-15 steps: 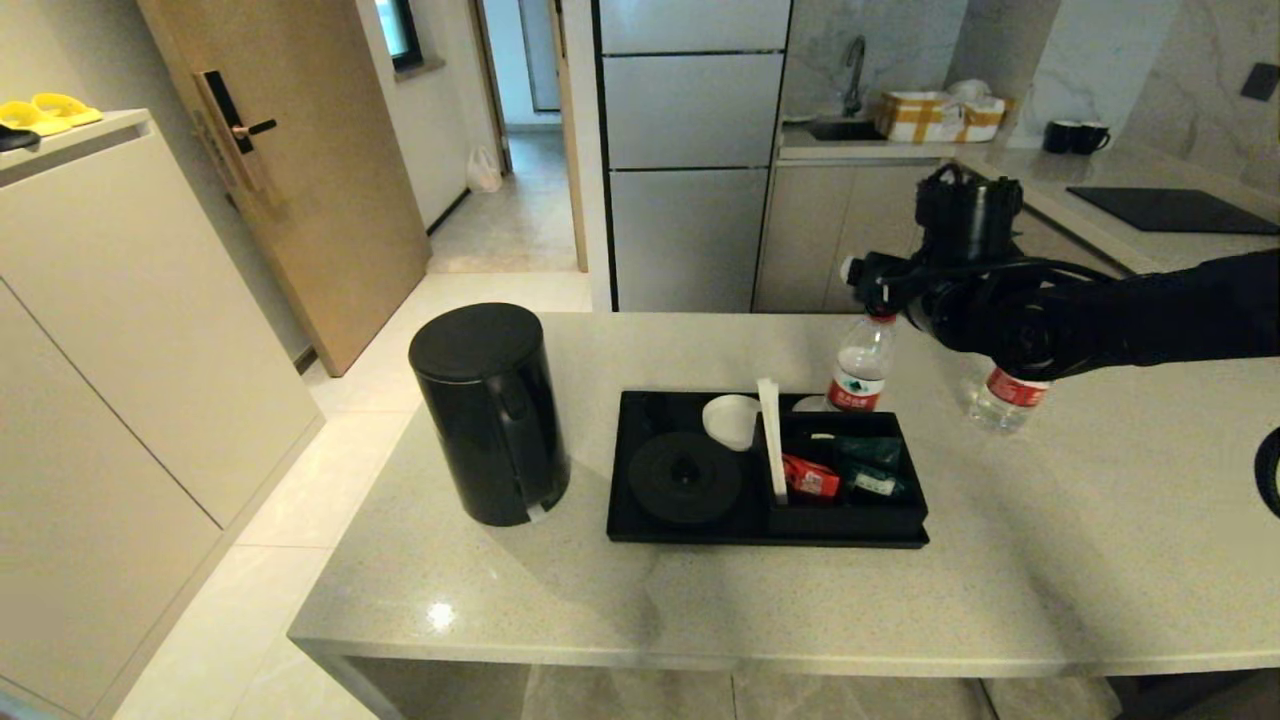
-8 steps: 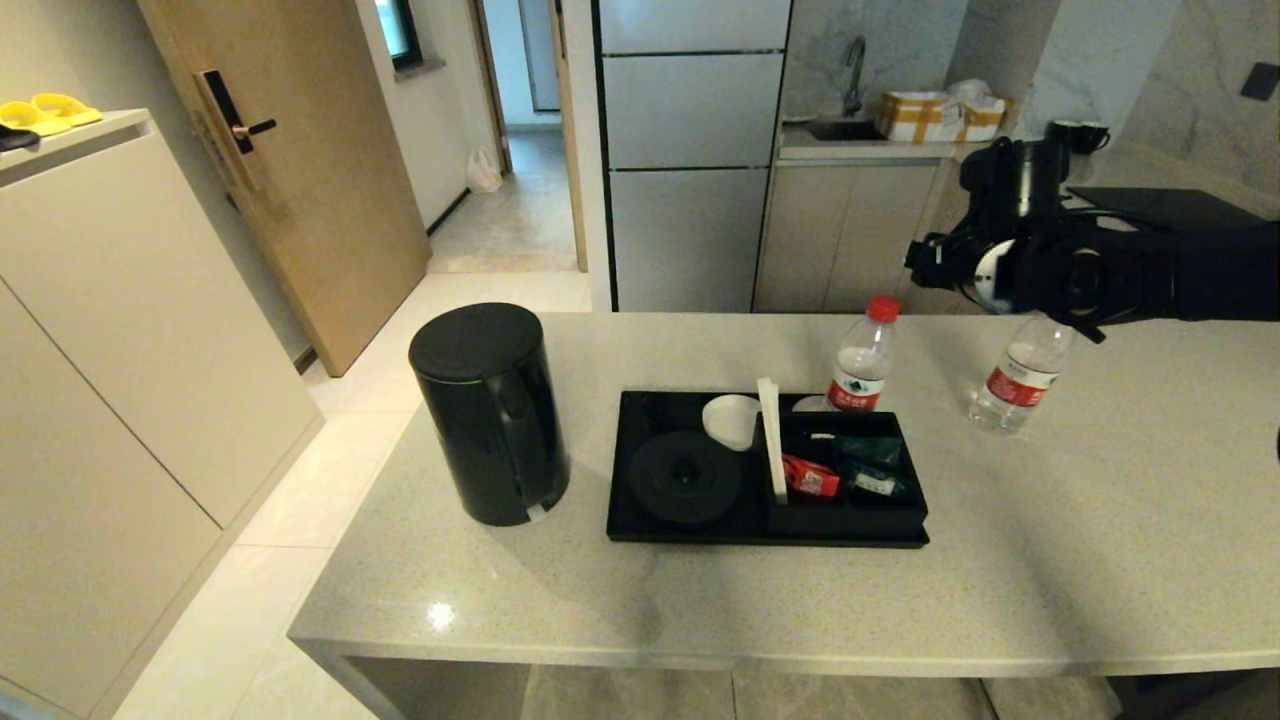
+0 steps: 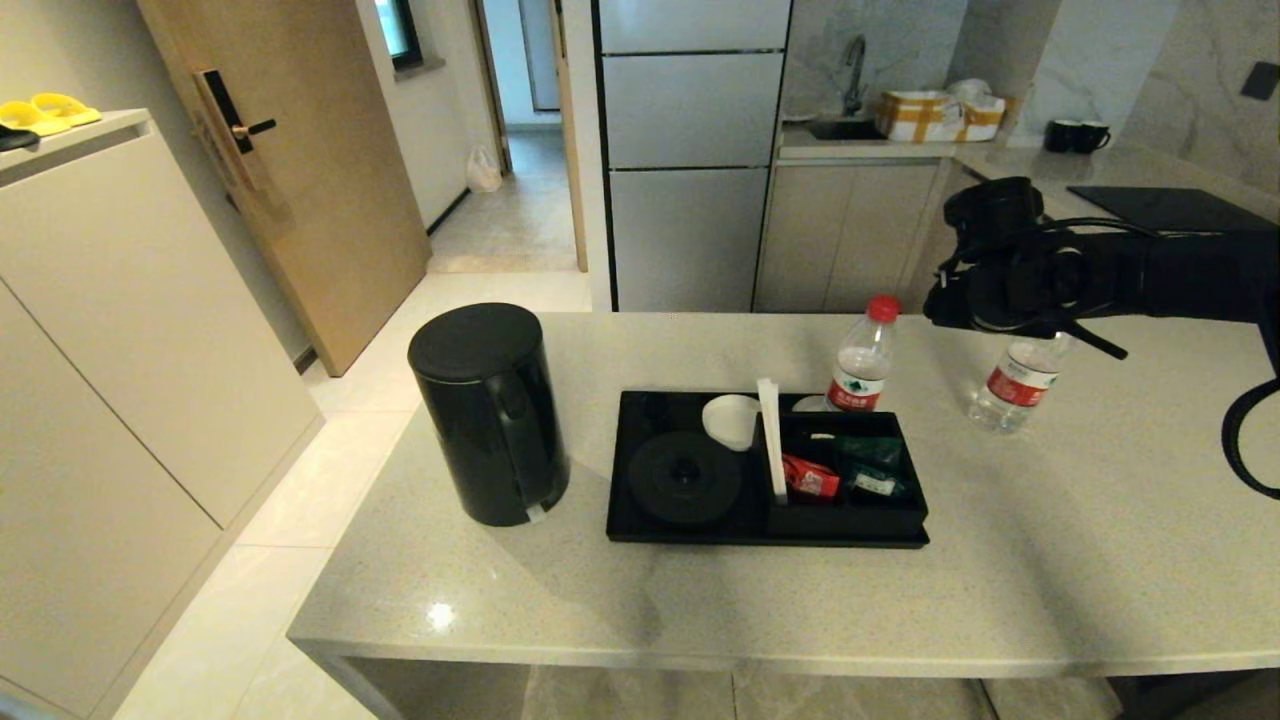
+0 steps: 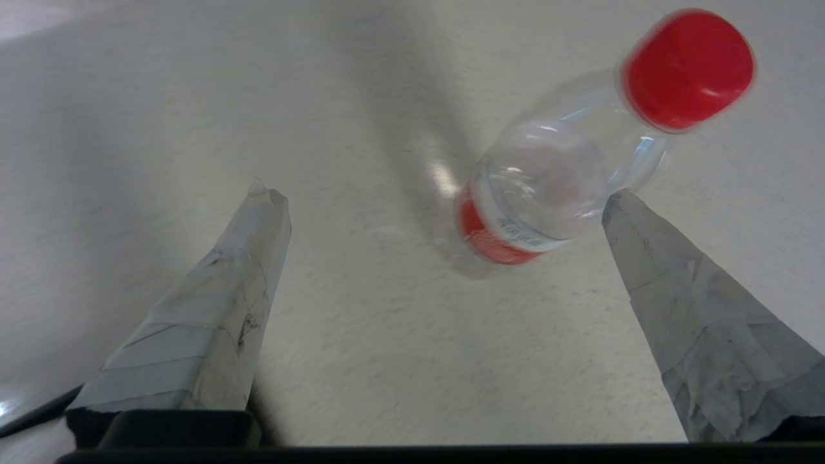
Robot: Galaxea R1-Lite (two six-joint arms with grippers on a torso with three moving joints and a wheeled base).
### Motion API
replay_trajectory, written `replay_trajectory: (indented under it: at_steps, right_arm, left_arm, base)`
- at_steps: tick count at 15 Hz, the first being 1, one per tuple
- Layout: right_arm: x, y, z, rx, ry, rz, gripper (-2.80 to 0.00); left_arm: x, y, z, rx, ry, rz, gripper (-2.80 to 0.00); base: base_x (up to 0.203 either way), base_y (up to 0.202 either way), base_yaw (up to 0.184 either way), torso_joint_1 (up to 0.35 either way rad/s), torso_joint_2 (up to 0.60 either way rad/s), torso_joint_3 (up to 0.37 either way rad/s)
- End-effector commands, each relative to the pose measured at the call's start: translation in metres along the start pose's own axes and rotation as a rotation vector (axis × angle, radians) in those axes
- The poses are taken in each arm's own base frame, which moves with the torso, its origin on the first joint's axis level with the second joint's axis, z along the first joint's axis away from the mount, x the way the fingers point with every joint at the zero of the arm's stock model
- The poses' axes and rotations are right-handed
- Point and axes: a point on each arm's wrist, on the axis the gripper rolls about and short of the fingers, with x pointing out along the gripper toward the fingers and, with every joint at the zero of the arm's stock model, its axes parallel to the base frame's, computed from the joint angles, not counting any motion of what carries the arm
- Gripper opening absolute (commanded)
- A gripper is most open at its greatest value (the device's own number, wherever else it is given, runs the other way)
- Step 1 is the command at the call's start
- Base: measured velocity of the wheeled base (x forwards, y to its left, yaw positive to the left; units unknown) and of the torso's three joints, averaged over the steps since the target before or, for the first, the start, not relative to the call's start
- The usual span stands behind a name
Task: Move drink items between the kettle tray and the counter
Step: Return the bottled water to its original position
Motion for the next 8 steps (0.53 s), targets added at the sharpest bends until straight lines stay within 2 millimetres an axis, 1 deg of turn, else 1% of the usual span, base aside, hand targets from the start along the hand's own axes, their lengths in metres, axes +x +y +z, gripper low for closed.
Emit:
replay_trajectory:
  at_steps: [1,2,4,6,8]
  right_arm:
    - [0.019,-0.001,-0.006,-0.005,0.015,-0.045,0.0]
    - [0.021,-0.005,-0.005,-0.009,0.018,-0.064,0.0]
    - [0.012,-0.012,-0.002,-0.021,0.035,-0.092,0.0]
    - [0.019,-0.011,-0.007,-0.031,0.05,-0.107,0.0]
    - [0.023,-0.016,-0.011,0.0,0.063,-0.13,0.0]
  left_arm:
    - [0.0,0.0,0.0,0.0,0.0,0.0,-2.8]
    - [0.0,0.0,0.0,0.0,0.001,0.0,-2.8]
    - [0.0,0.0,0.0,0.0,0.0,0.0,-2.8]
    - [0.0,0.0,0.0,0.0,0.0,0.0,-2.8]
    - [0.0,0.0,0.0,0.0,0.0,0.0,-2.8]
  base:
    - [0.0,0.0,0.0,0.0,0.0,0.0]
    - [0.0,0.0,0.0,0.0,0.0,0.0]
    - [0.0,0.0,0.0,0.0,0.0,0.0]
    - [0.0,0.0,0.0,0.0,0.0,0.0]
    - [0.0,0.0,0.0,0.0,0.0,0.0]
